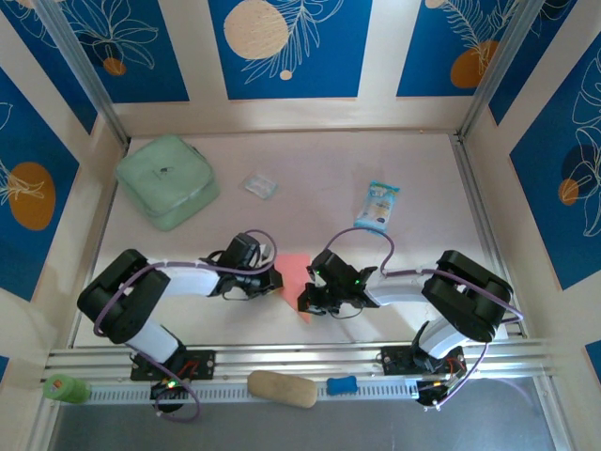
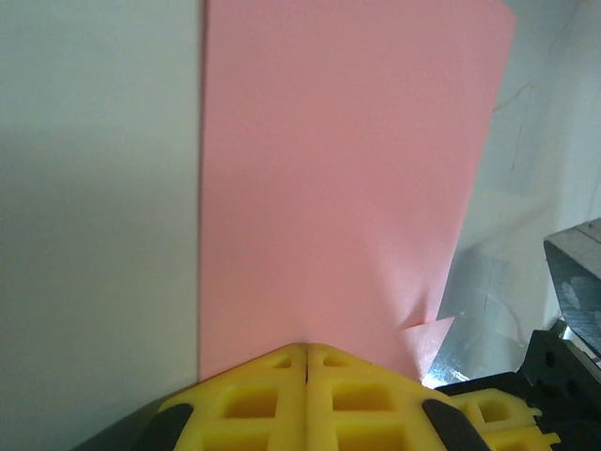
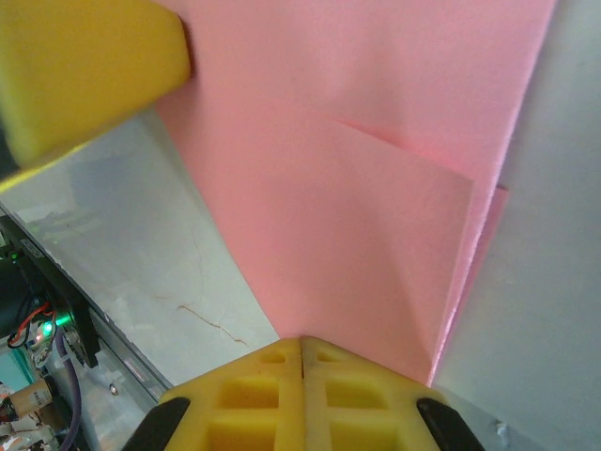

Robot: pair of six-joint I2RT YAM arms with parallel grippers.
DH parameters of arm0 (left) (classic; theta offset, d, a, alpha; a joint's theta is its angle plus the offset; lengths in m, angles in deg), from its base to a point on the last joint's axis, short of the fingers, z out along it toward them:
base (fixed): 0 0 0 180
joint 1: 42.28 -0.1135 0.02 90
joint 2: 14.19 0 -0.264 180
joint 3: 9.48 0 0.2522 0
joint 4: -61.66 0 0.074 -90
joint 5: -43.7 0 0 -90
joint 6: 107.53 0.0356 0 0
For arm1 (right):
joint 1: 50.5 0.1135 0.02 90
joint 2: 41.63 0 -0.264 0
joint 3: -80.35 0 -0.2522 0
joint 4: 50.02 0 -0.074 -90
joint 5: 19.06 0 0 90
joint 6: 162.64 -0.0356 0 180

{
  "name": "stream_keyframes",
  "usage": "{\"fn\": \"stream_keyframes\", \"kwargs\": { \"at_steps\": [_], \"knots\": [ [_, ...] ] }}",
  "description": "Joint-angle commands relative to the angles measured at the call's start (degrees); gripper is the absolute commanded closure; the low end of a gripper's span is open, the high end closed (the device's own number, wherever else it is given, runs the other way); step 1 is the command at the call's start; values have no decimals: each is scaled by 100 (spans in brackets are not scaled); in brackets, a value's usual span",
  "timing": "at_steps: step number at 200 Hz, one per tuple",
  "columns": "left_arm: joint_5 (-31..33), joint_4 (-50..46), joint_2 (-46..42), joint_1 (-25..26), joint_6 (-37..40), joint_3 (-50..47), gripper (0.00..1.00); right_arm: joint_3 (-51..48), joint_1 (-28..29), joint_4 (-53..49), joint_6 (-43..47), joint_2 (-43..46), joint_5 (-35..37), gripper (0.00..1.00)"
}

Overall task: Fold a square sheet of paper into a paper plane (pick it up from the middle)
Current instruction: Perform the third fold on the triangle at the bottom-center of the table.

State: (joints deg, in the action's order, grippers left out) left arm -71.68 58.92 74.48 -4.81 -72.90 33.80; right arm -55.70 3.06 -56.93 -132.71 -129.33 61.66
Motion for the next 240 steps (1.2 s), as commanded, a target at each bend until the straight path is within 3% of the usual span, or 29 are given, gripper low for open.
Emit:
{"fn": "stream_keyframes", "kwargs": {
  "at_steps": [1,65,114,149,213,240],
  "knots": [
    [385,-389,24,-250,225,-104,100,-255,40,-753,11,-177,84,96],
    [300,-356,-86,-485,328,-148,100,-250,1,-817,64,-145,58,96],
    [289,-636,-792,-471,290,-73,100,-251,-34,-848,85,-98,58,96],
    [88,-190,-1061,-277,18,-277,100,-233,-63,-876,123,-98,49,96],
    [-114,624,-291,348,-120,-254,100,-225,-67,-914,99,-65,54,96],
    [310,156,10,348,-75,-295,100,-168,-67,-940,132,41,43,95]
  ]
}}
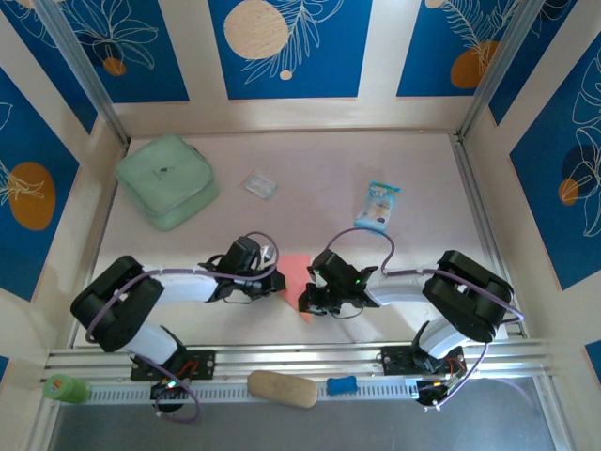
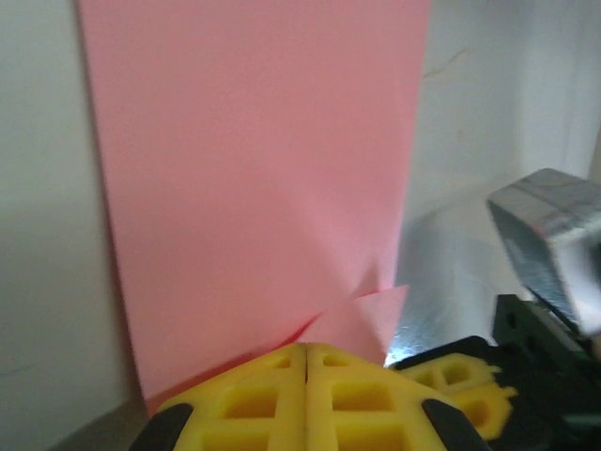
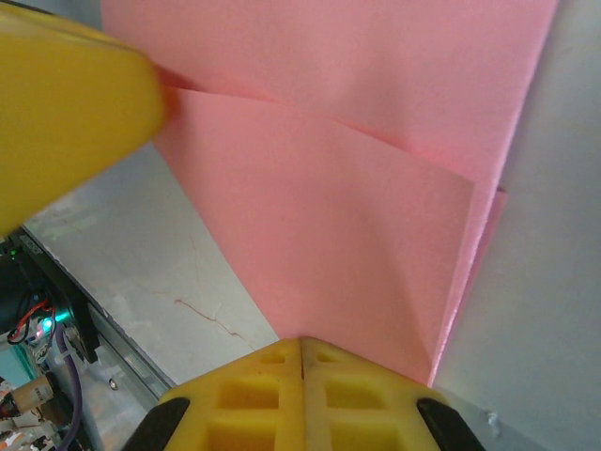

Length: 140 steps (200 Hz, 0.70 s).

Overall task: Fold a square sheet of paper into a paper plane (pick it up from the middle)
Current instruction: Perform the third fold on the triangle at the bottom-center of the table.

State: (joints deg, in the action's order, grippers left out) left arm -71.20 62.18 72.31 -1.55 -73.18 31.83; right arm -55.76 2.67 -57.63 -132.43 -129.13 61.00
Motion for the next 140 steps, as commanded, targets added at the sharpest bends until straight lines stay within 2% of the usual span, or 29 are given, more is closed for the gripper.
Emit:
{"fn": "stream_keyframes", "kwargs": {
  "at_steps": [1,48,95,140],
  "knots": [
    [273,-180,231,18,-48,-104,100,-154,-31,-875,101,22,112,96],
    [407,-242,523,14,-23,-328,100,483,9,-964,286,223,-45,95],
    [390,-328,481,14,20,-247,100,1015,20,-602,325,-569,-99,95],
    [364,-381,473,14,46,-222,100,865,36,-215,143,-1013,-125,95]
  ]
}}
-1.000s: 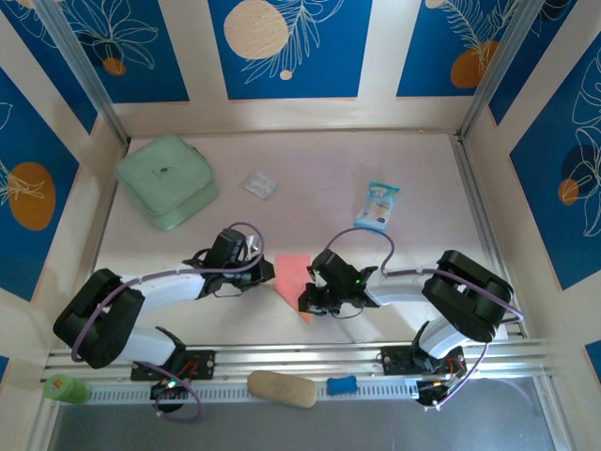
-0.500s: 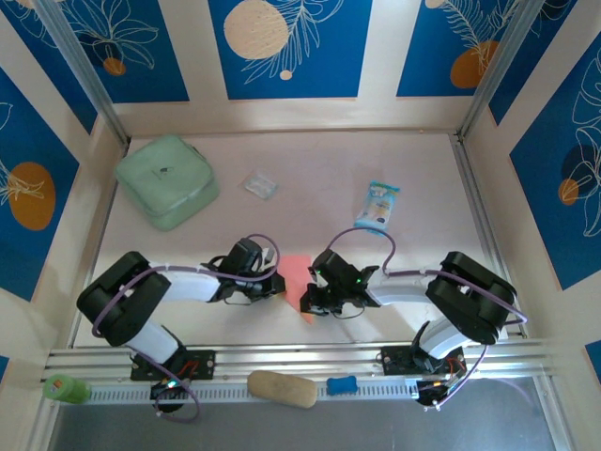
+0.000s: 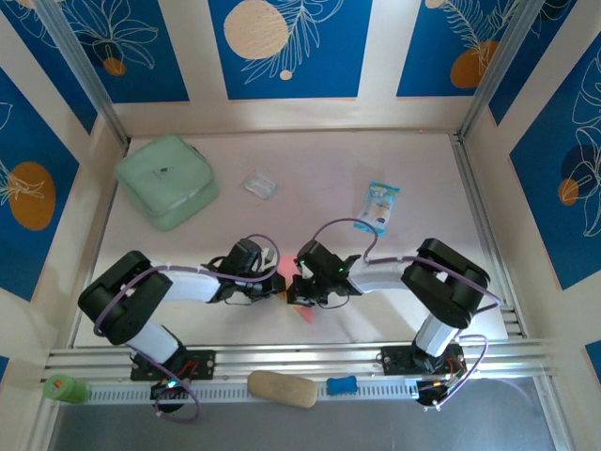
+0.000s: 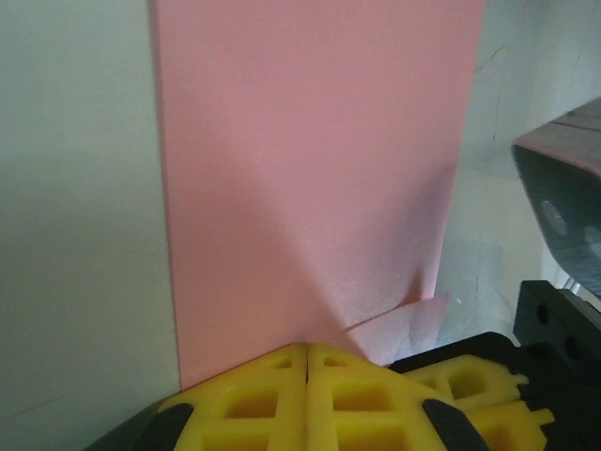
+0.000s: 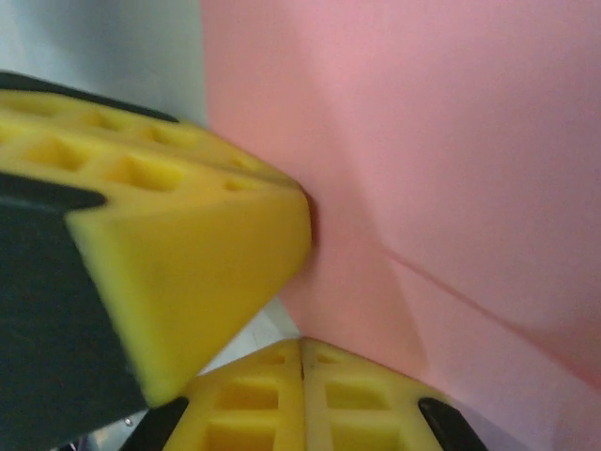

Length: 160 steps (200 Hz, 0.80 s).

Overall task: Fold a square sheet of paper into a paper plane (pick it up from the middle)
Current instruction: Perform the third fold on the triangle at the bottom-center of the table.

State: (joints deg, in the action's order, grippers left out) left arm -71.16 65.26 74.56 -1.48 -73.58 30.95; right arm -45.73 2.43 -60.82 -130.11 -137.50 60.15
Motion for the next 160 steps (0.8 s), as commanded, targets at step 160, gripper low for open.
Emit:
{"fn": "stream_keyframes", "kwargs": {
  "at_steps": [160],
  "knots": [
    [456,-805,214,-45,96,-93,100,-2134,265,-630,-224,2439,241,91]
  ]
}}
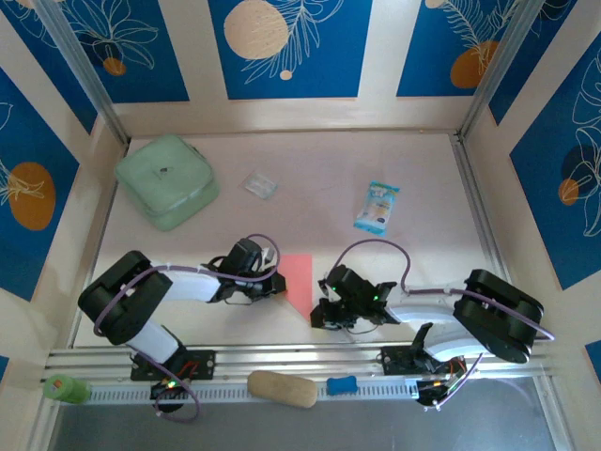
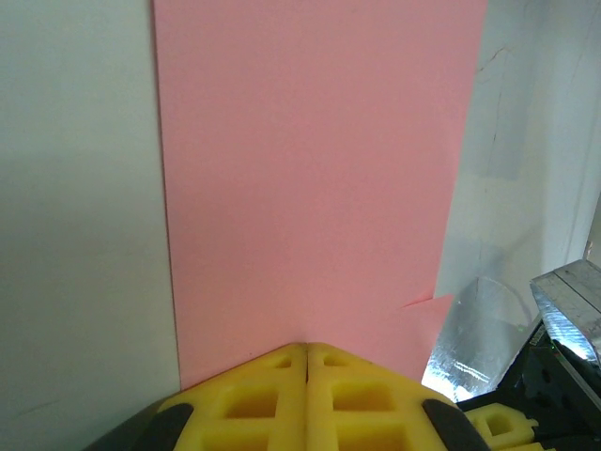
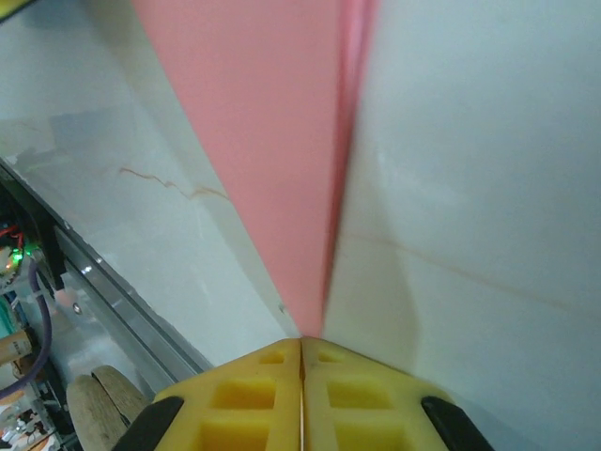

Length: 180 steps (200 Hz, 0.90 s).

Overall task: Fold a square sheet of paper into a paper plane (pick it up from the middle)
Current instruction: Perform the third fold on the triangle at the bottom-center of the table.

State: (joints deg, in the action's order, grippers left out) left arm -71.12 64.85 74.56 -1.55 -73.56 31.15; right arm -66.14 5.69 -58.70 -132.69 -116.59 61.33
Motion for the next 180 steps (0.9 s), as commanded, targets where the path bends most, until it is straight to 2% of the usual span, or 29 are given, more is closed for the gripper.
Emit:
{"fn": "stream_keyframes", "kwargs": {
  "at_steps": [1,26,44,112,145,180],
  "knots": [
    [447,-763,209,-39,93,-112,100,-84,-62,-842,36,371,124,91],
    [468,-774,162,-39,66,-112,100,216,-131,-944,184,798,121,90],
    [460,-764,119,-39,40,-112,100,482,-234,-924,287,772,103,89],
    [434,-755,90,-39,1,-103,100,1300,-407,-382,281,-755,-211,89],
    [409,-738,55,-39,-3,-78,100,1159,-401,-216,223,-1275,-304,90],
    [302,-907,-166,-35,64,229,100,557,-344,-57,5,-1360,-179,94]
  ]
}}
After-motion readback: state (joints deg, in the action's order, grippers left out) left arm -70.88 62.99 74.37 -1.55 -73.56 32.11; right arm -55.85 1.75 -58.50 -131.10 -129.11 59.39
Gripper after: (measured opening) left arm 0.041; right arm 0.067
